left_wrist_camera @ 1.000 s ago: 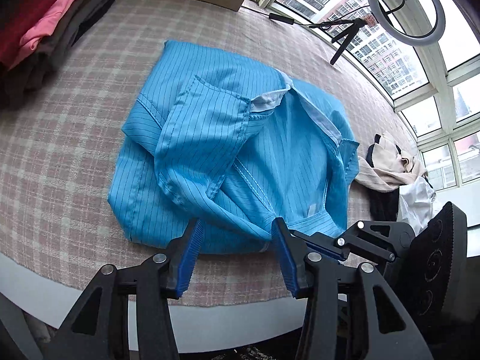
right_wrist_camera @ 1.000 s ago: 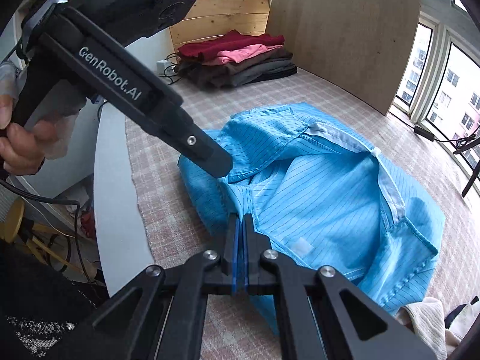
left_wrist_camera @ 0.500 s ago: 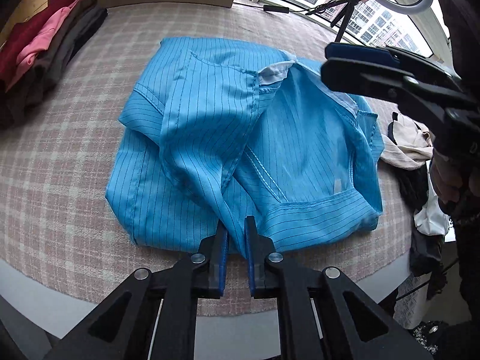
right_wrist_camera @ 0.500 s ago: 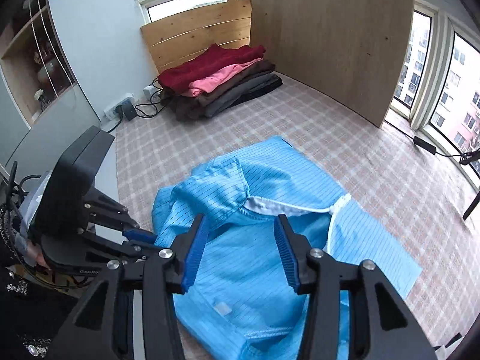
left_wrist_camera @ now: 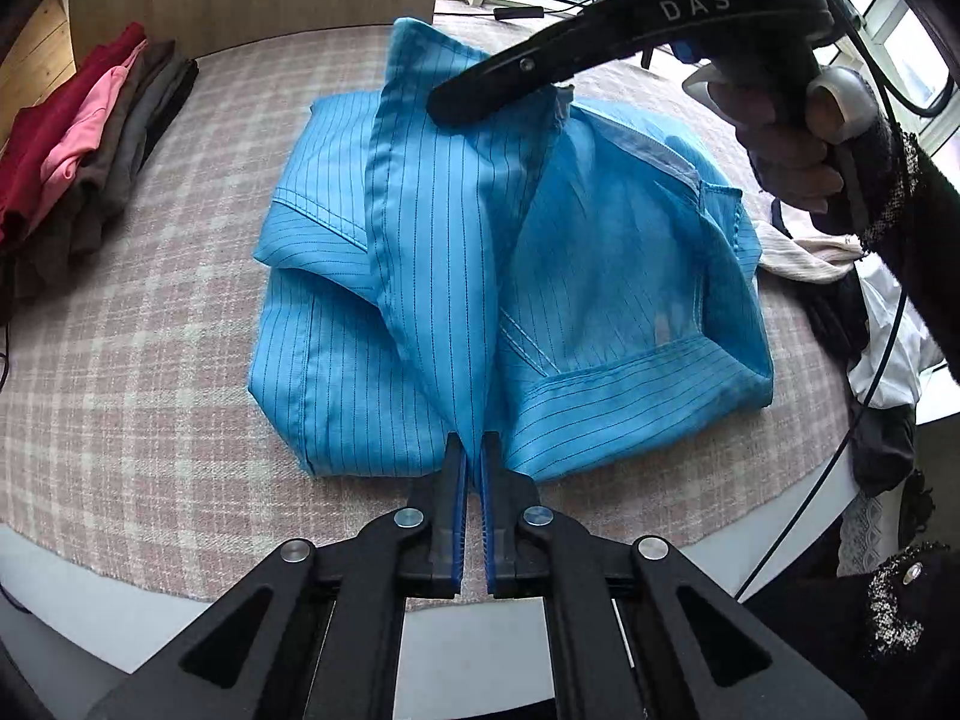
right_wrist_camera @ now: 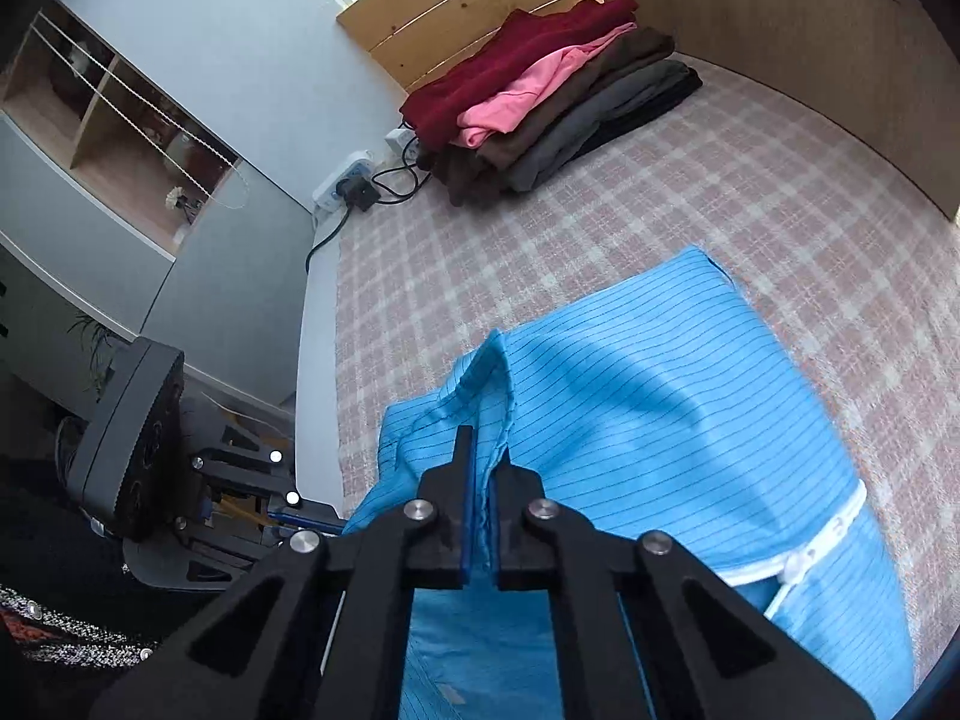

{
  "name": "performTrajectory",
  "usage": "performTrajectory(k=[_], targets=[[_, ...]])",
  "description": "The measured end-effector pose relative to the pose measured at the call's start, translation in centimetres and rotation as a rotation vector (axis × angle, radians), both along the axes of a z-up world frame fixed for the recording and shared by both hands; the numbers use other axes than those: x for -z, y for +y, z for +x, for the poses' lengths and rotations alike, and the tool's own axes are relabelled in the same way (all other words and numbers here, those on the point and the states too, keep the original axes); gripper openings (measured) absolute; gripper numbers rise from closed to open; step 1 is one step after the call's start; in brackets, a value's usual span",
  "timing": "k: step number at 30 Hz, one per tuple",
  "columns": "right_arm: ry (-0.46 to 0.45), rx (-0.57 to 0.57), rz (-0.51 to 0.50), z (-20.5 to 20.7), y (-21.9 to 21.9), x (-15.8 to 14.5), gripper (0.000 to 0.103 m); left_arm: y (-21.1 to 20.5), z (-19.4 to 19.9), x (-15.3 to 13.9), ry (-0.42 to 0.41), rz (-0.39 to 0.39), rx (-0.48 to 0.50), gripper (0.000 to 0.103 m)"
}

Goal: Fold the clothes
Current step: 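Release the coat with the right gripper and pull both grippers back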

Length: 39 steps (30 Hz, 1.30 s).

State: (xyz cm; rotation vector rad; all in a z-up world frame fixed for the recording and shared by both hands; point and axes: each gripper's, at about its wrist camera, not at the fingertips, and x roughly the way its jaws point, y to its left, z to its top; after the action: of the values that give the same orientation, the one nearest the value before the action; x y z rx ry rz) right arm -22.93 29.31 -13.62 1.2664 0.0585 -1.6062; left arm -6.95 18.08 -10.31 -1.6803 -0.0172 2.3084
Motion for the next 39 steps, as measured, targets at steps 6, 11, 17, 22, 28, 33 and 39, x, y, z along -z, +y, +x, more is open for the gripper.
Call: performTrajectory(k=[6,11,17,22,28,33,39], targets=[[0.022,0.217,0.202,-3.0,2.0,2.5,0.007,0.8,0.5,1.4,-0.039,-0.027,0.072,0.005],[0.131,0.439,0.060,1.1,8.6,-2.3,0.028,-0.7,0.6,-1.8,-0.002,-0.025,0.077,0.041],[0.240,0.766,0.176,11.6,16.0,-3.0,0.051,-5.0,-1.8,-3.3,0.030,-0.048,0.022,0.043],[0.116,0.800,0.298,15.1,14.0,2.5,0.051,-8.7,-6.3,-1.8,0.002,-0.009,-0.005,0.043],[0.187,0.798,0.535,14.5,10.2,4.9,0.043,-9.4,-10.2,1.2,-0.072,0.085,-0.001,0.043],[0.165,0.794,0.552,13.9,10.3,4.8,0.006,-8.4,-11.0,3.7,-0.115,0.104,0.057,0.035],[0.180,0.612,0.630,16.1,9.0,1.2,0.013,-9.4,-9.5,1.5,-0.068,0.012,0.147,0.035]])
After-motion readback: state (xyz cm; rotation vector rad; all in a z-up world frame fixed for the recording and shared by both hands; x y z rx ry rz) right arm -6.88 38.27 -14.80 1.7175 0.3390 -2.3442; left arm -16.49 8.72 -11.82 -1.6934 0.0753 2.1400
